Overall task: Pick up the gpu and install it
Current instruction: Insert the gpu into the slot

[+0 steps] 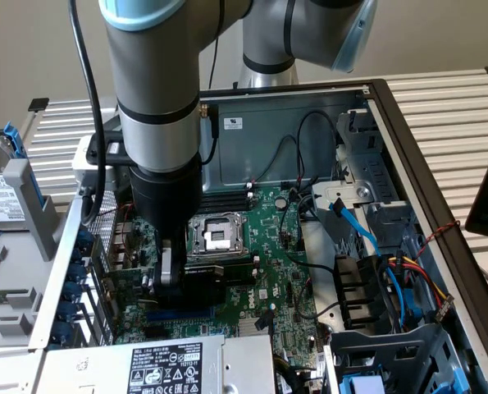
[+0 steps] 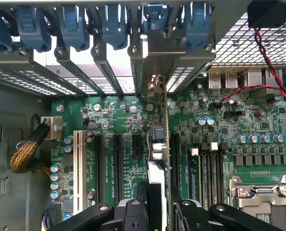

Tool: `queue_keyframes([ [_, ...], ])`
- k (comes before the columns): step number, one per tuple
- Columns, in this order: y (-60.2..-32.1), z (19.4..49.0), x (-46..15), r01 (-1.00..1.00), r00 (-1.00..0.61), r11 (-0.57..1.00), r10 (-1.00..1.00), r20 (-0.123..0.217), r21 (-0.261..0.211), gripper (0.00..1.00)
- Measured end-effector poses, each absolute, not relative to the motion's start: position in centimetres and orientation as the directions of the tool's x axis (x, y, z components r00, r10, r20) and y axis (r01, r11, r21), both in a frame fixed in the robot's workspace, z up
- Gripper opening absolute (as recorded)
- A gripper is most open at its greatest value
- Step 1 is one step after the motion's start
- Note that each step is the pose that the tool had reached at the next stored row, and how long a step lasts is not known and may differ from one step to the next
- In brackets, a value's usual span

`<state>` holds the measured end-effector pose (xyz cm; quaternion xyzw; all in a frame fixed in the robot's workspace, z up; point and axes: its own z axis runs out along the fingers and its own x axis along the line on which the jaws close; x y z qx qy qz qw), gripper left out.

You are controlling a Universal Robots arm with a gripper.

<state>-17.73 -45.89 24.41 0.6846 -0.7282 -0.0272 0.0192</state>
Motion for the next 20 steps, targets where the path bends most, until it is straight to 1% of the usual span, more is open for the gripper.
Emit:
queue_keyframes([
  [20,-45.94,24.33,-17.74,-0.996,-0.062,0.061,-0.998,-0.008,0.066,0.28],
])
